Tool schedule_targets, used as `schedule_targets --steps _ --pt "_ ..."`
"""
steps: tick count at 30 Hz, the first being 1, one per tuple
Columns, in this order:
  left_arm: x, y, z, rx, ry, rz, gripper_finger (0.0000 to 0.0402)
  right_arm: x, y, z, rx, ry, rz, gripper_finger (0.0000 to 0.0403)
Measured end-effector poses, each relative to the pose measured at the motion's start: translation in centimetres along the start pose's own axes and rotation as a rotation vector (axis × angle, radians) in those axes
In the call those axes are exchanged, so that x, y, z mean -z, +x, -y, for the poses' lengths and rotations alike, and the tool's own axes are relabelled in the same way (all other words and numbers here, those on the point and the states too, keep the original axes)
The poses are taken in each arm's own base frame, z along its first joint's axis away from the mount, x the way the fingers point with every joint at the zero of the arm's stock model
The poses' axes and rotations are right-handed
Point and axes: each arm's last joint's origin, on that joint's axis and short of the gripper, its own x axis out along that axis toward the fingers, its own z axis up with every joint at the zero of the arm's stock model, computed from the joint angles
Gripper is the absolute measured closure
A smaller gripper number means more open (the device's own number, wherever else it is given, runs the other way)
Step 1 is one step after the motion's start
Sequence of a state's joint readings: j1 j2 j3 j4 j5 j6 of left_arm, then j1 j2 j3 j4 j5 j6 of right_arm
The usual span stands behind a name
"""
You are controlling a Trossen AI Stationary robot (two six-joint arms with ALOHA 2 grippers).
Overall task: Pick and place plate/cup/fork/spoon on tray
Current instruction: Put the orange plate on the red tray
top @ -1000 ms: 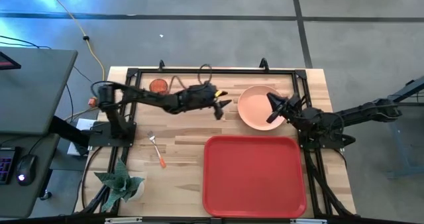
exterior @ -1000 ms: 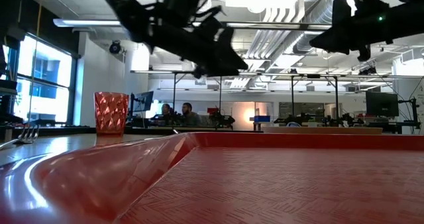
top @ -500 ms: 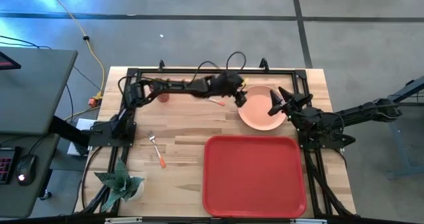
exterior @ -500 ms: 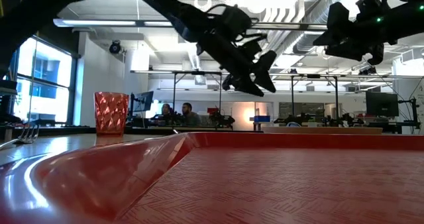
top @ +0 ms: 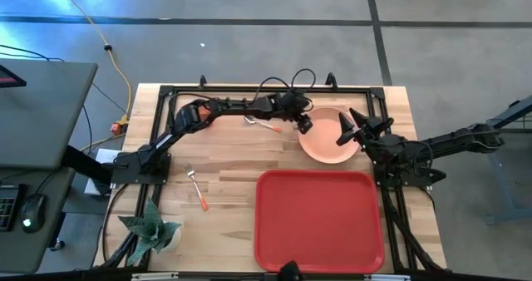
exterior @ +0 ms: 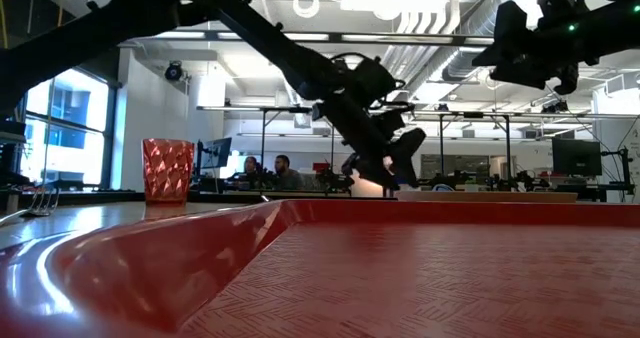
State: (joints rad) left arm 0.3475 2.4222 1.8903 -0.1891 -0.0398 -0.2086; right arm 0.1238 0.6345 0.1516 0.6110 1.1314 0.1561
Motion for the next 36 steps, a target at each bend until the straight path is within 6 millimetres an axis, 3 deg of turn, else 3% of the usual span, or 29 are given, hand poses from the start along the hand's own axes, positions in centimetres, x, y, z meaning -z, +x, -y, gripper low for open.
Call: schedule_targets --steps 19,36 --pt "1.0 -1.2 3.1 0.054 0.073 -0.19 0.0246 -0.9 -0.2 0.4 -0.008 0.006 0.027 0.0174" --pt "1.0 -1.2 2.8 0.07 0.039 -0.203 0.0332 -0.8 -0.2 0.3 -0.04 0.029 0.021 0.0174"
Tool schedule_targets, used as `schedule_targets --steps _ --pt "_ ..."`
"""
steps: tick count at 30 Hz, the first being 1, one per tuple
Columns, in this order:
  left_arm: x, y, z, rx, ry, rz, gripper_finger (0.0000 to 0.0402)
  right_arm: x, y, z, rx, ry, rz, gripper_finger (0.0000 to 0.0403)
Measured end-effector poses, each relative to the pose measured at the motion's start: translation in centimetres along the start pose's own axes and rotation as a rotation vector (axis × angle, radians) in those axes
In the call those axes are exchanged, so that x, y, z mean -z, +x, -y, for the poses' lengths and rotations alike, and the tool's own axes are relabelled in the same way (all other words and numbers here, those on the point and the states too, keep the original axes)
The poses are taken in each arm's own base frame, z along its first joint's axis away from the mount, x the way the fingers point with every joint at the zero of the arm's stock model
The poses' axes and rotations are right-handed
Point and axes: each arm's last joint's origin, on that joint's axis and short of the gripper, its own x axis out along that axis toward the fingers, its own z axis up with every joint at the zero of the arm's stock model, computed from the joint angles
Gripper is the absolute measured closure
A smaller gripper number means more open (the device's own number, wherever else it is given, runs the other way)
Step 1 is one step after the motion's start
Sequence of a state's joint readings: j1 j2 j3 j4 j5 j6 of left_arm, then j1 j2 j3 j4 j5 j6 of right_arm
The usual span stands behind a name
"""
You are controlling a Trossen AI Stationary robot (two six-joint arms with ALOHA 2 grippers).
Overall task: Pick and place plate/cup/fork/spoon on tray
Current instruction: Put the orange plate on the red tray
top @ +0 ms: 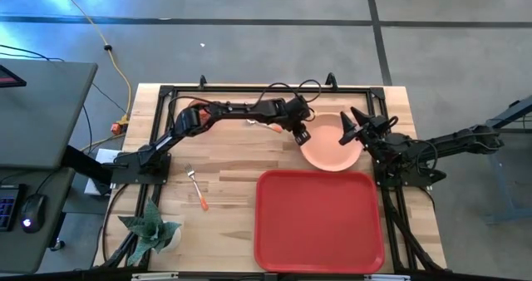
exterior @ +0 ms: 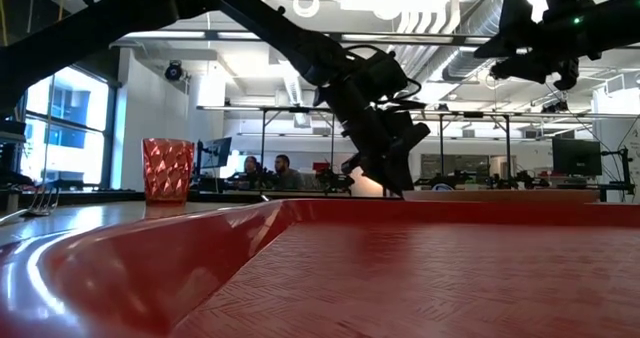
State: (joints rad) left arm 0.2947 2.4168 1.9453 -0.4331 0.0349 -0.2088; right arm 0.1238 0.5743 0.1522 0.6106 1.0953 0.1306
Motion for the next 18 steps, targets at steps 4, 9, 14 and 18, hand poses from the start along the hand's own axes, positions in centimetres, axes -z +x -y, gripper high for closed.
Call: schedule_targets --steps 4,9,14,18 --pt "-0.01 0.0 -0.11 -0.004 0.007 0.0 0.0367 0.0 0.0 -0.02 -0.005 0.0 -0.001 0.0174" --pt "0.16 -0.02 -0.01 0.012 0.102 -0.019 0.0397 0.0 0.0 -0.01 -0.005 0.0 -0.001 0.0174" --pt "-0.03 -0.05 -0.39 -0.005 0.126 -0.006 0.0398 0.01 0.0 0.01 0.001 -0.028 0.0 0.0174" --pt "-0.11 -0.06 -0.8 -0.02 0.123 -0.003 0.0399 -0.01 0.0 0.0 0.001 -0.034 0.0 0.0174"
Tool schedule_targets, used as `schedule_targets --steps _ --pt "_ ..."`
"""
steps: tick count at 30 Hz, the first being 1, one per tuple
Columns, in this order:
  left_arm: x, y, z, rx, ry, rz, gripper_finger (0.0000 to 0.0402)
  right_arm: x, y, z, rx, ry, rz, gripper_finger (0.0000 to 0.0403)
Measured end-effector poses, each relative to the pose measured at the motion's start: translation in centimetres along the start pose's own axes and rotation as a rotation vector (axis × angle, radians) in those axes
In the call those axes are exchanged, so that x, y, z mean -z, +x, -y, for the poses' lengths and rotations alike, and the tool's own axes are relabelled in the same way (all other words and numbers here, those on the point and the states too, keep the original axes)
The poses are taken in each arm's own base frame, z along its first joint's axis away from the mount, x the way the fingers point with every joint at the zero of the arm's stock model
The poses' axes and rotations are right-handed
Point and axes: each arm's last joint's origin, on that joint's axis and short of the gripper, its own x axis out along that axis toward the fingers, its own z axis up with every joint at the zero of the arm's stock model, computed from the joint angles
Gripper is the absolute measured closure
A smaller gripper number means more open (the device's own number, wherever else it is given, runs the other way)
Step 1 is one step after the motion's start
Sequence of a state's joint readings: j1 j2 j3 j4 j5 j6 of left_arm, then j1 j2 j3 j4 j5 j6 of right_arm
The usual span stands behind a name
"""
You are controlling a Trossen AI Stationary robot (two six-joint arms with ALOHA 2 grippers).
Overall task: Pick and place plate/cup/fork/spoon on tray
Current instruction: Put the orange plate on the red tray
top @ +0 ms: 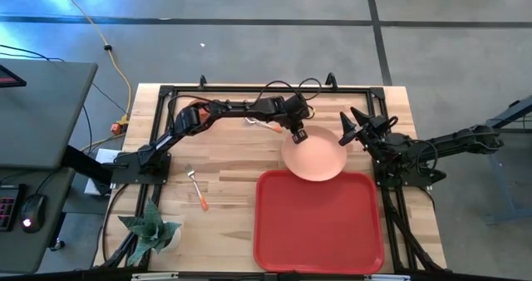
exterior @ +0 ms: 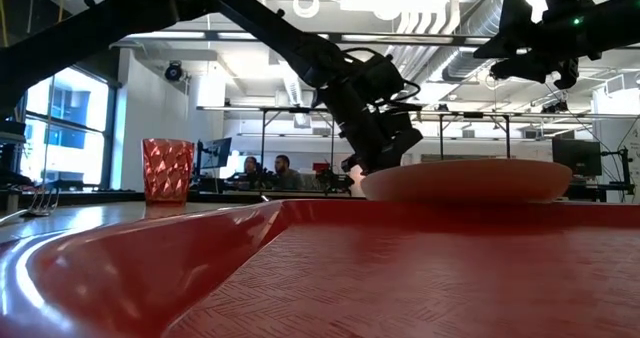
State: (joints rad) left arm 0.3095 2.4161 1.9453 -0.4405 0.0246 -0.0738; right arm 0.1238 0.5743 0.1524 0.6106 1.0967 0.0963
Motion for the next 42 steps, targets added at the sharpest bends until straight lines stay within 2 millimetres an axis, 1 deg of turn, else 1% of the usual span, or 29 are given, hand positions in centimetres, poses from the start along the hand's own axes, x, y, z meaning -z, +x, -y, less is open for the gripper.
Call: schedule_targets --steps 4,9,13,18,22,24,26,33,35,39,42 --pt "-0.1 -0.1 -0.1 -0.006 -0.002 0.004 0.04 0.0 0.0 0.0 0.0 0.0 0.0 0.0174" --pt "-0.9 -1.4 -0.1 -0.008 0.043 0.038 0.04 0.0 0.0 0.0 0.0 -0.001 0.0 0.0174" --pt "-1.3 -2.4 0.9 0.0 0.101 0.047 0.0401 0.0 0.0 0.0 0.0 -0.008 0.0 0.0174" --pt "-1.8 -4.1 3.3 0.03 0.194 0.059 0.0401 0.0 0.0 0.0 0.0 -0.01 0.0 0.0174" --pt "-1.7 -5.6 5.6 0.056 0.262 0.038 0.0401 0.0 0.0 0.0 -0.001 -0.011 0.0 0.0174" --pt "-1.5 -6.4 7.1 0.076 0.289 0.026 0.0401 0.0 0.0 0.0 -0.002 -0.011 0.0 0.0174" --pt "-1.3 -6.8 8.9 0.103 0.297 0.028 0.0401 0.0 0.0 0.0 -0.002 -0.017 0.0 0.0174" --pt "0.7 -7.0 15.8 0.195 0.338 0.035 0.0401 0.0 0.0 0.0 -0.006 -0.014 0.001 0.0174" --pt "1.0 -7.3 17.6 0.221 0.333 0.069 0.0401 0.0 0.0 0.0 -0.006 -0.006 0.001 0.0174" --pt "1.8 -7.3 20.4 0.256 0.314 0.167 0.0401 0.0 0.0 0.0 -0.007 -0.006 0.001 0.0174" --pt "2.6 -7.1 21.9 0.227 0.333 0.234 0.0401 -0.1 0.0 0.0 -0.007 -0.004 0.003 0.0174"
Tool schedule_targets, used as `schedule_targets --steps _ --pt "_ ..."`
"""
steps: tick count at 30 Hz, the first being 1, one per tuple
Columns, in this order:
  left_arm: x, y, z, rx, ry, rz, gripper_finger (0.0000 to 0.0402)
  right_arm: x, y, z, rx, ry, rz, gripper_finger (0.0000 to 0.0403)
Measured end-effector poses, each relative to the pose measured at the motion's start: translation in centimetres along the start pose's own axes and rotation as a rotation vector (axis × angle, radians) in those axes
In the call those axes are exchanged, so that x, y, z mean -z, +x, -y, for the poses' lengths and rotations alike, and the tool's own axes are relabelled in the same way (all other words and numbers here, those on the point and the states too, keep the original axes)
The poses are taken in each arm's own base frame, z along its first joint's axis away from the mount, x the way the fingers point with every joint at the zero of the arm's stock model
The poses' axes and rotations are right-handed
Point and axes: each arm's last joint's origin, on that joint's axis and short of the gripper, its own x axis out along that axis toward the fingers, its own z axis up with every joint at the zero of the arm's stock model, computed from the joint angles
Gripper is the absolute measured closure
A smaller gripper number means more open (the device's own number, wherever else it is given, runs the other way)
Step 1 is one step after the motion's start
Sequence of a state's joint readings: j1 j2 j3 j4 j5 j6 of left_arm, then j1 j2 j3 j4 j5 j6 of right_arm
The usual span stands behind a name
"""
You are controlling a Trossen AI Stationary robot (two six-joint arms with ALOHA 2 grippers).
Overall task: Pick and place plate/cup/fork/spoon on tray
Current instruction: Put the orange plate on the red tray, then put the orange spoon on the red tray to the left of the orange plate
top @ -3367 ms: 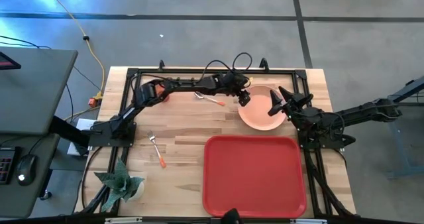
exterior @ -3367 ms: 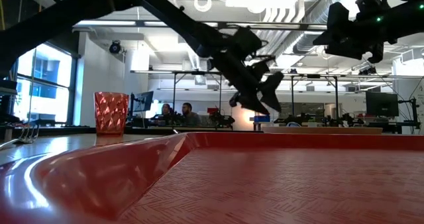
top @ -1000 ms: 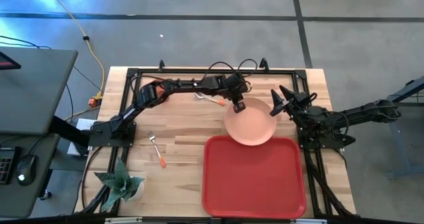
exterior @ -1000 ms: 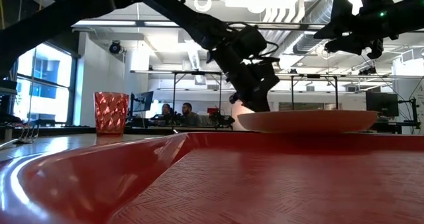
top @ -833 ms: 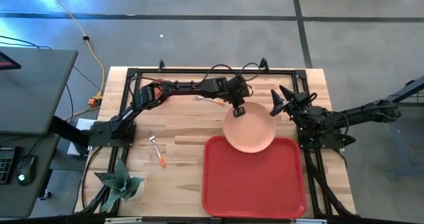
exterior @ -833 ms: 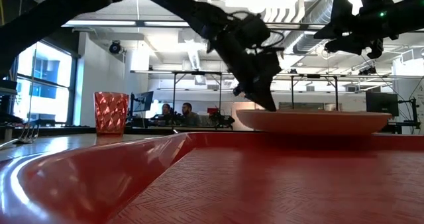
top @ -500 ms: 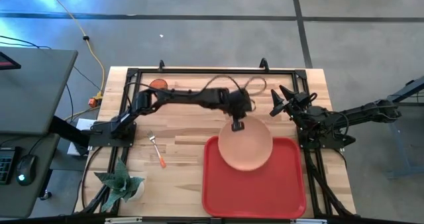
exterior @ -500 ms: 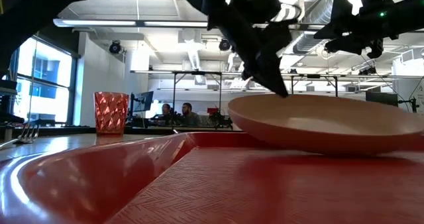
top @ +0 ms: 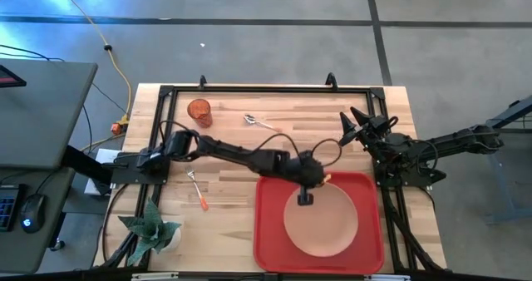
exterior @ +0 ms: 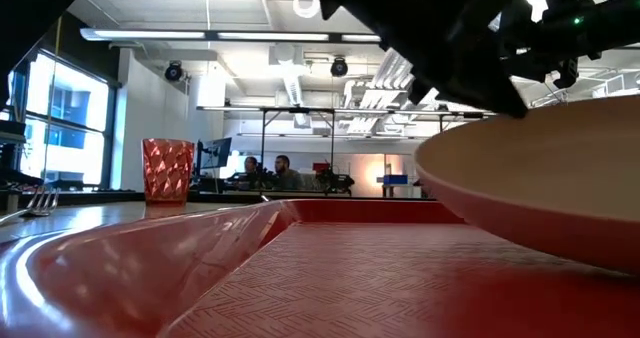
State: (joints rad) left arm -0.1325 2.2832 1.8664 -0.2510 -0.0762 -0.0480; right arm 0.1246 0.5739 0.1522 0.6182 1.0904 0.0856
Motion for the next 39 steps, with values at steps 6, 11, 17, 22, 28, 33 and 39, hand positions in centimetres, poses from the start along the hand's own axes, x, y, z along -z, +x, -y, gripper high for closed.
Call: schedule_targets --steps 6,11,17,22,28,33,39 --pt "2.0 1.2 1.1 0.011 -0.006 -0.041 0.0401 0.0 0.0 0.0 0.002 -0.015 0.0 0.0174" --pt "2.2 1.4 1.1 0.007 -0.006 -0.042 0.039 0.0 0.0 0.0 0.005 -0.013 0.002 0.0174" --pt "2.2 1.5 1.0 0.006 0.0 -0.037 0.0349 -0.2 0.0 0.0 0.002 0.003 0.01 0.0174" --pt "2.4 1.5 1.0 0.006 0.014 -0.047 0.0316 -0.3 0.0 0.0 0.0 0.017 0.017 0.0174" --pt "1.3 -0.7 1.3 0.019 0.038 -0.076 0.0301 -0.3 0.0 0.0 0.007 0.015 0.018 0.0174" --pt "0.0 -2.9 1.3 0.05 0.081 -0.07 0.0306 -0.3 0.0 0.0 -0.009 0.027 0.016 0.0174" --pt "-0.6 -4.0 1.1 0.047 0.102 -0.072 0.0319 -0.2 0.0 -0.3 -0.084 0.064 0.005 0.0174"
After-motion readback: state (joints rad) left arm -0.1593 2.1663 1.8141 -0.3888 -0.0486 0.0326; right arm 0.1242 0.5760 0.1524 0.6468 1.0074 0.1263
